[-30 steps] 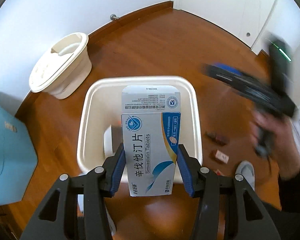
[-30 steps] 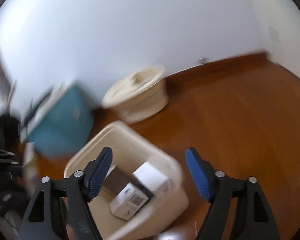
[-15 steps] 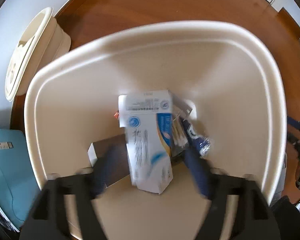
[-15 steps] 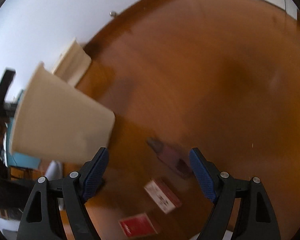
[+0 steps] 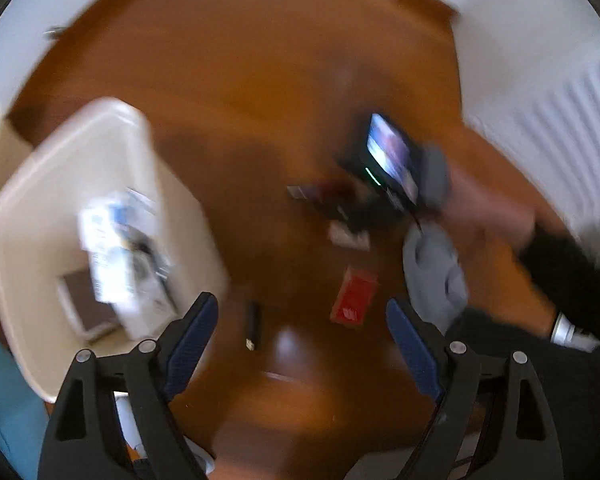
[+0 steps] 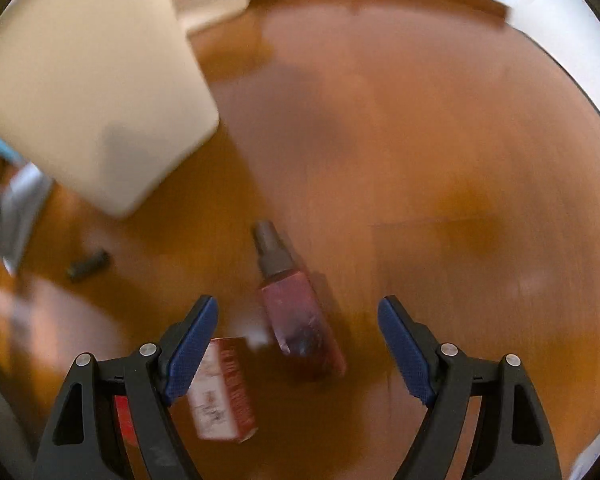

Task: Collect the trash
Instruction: 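Grasp the red cigarette pack with the left tool while the right tool grasps the brown spray bottle, then drop the red cigarette pack into the beige bin with the left tool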

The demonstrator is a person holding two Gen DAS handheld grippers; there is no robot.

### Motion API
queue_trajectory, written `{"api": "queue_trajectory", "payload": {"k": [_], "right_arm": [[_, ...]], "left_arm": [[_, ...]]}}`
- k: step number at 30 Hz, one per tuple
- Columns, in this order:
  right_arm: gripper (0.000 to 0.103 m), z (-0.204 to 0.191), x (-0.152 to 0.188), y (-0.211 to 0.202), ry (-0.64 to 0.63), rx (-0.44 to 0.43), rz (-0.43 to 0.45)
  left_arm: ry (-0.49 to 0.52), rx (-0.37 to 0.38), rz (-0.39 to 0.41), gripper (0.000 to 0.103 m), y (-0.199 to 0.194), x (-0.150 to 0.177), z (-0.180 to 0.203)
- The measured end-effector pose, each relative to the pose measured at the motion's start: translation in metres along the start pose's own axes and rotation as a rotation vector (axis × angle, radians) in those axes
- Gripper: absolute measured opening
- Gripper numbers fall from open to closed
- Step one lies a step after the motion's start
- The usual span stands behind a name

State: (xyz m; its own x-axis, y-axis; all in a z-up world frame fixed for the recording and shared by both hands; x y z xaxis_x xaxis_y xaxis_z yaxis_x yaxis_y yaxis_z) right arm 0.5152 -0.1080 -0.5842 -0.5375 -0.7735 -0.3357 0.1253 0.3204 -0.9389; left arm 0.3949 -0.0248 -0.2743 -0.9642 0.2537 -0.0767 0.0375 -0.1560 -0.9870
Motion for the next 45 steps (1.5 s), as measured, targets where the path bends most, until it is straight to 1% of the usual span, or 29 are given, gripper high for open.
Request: {"api": "queue_trajectory", "payload": {"k": [1,3,5,6,8,9,10,11,12,13,15,17,20,24,25,27,28,29,30,31,34,36,38,41,44,45], "right_arm": [[0.084,-0.004,-0.005,0.007,-0.032,-0.001,-0.017],[0.083,-0.009,-0.004,0.02,-0.099,0.018,-0.062],[0.075,-0.016,0.0,0.03,-0.138,0.022,-0.106],[0.073,-0.018,0.0,0.031,-0.155,0.028,-0.091],[0.072,-0.023,0.002,0.031,-0.173,0.028,-0.093],[0.07,-0.023,0.002,0.031,-0.172,0.032,-0.088],[0.062,-0.022,0.001,0.031,-0.167,0.039,-0.08],[0.052,-0.019,-0.001,0.029,-0.153,0.044,-0.066],[0.035,-0.014,-0.003,0.027,-0.114,0.029,-0.058],[0.033,-0.01,-0.005,0.028,-0.085,0.021,-0.058],[0.033,-0.001,-0.002,0.025,-0.04,0.012,-0.049],[0.033,0.005,0.005,0.022,-0.015,0.004,-0.041],[0.033,0.013,0.014,0.016,0.044,-0.034,-0.014],[0.033,0.032,0.03,-0.003,0.217,-0.102,0.056],[0.033,0.038,0.032,-0.01,0.269,-0.121,0.077],[0.033,0.051,0.04,-0.026,0.35,-0.13,0.116],[0.033,0.055,0.041,-0.031,0.366,-0.127,0.126],[0.033,0.057,0.044,-0.037,0.386,-0.122,0.138],[0.033,0.06,0.048,-0.042,0.401,-0.117,0.147],[0.033,0.064,0.051,-0.047,0.422,-0.111,0.158],[0.033,0.067,0.057,-0.059,0.471,-0.11,0.185],[0.033,0.063,0.053,-0.063,0.491,-0.109,0.198],[0.033,0.059,0.052,-0.066,0.512,-0.11,0.214],[0.033,0.063,0.052,-0.074,0.549,-0.113,0.237],[0.033,0.064,0.055,-0.077,0.584,-0.123,0.249],[0.033,0.063,0.055,-0.076,0.596,-0.126,0.252]], "left_arm": [[0.04,-0.004,-0.031,0.086,0.017,0.006,0.012],[0.135,-0.003,-0.051,0.086,0.053,0.016,0.032],[0.238,-0.054,-0.076,0.086,0.09,0.024,0.048],[0.272,-0.057,-0.076,0.086,0.107,0.026,0.06],[0.29,-0.034,-0.07,0.086,0.136,0.035,0.075],[0.302,-0.044,-0.061,0.086,0.15,0.038,0.081],[0.309,-0.053,-0.061,0.086,0.162,0.041,0.087],[0.304,-0.045,-0.069,0.086,0.177,0.044,0.095],[0.292,-0.032,-0.064,0.086,0.187,0.049,0.098],[0.282,-0.025,-0.056,0.086,0.196,0.051,0.102],[0.27,-0.054,-0.061,0.086,0.211,0.053,0.103],[0.228,-0.064,-0.051,0.086,0.22,0.052,0.101],[0.216,-0.1,-0.028,0.086,0.226,0.045,0.097],[0.227,-0.103,-0.045,0.086,0.243,0.037,0.099],[0.231,-0.102,-0.049,0.086,0.24,0.039,0.098],[0.233,-0.111,-0.063,0.086,0.246,0.042,0.096],[0.232,-0.103,-0.07,0.084,0.25,0.043,0.096],[0.227,-0.092,-0.078,0.068,0.254,0.045,0.096],[0.225,-0.098,-0.087,0.055,0.258,0.047,0.095],[0.225,-0.111,-0.083,0.055,0.258,0.049,0.094],[0.198,-0.084,-0.091,0.055,0.256,0.055,0.091],[0.212,-0.106,-0.085,0.055,0.253,0.058,0.088],[0.206,-0.131,-0.071,0.055,0.24,0.055,0.082],[0.163,-0.14,-0.034,0.055,0.211,0.047,0.081],[0.12,-0.155,-0.008,0.055,0.175,0.035,0.071],[0.109,-0.149,-0.005,0.055,0.166,0.031,0.068]]}}
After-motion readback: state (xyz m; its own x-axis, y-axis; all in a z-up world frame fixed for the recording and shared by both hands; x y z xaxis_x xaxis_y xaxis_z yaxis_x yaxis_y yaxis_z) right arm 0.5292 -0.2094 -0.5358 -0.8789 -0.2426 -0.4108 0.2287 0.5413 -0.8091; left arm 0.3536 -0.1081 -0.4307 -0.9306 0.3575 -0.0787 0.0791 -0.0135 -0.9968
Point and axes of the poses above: each gripper's, at about its wrist camera, not at the fingertips, and y roughly the way its jaws point, z to its right, x to its underside, the point moved 8 cm from there along y, roughly the way its jaws point, and after that the axes turned 5 degrees about y, right-handed, at the moved point
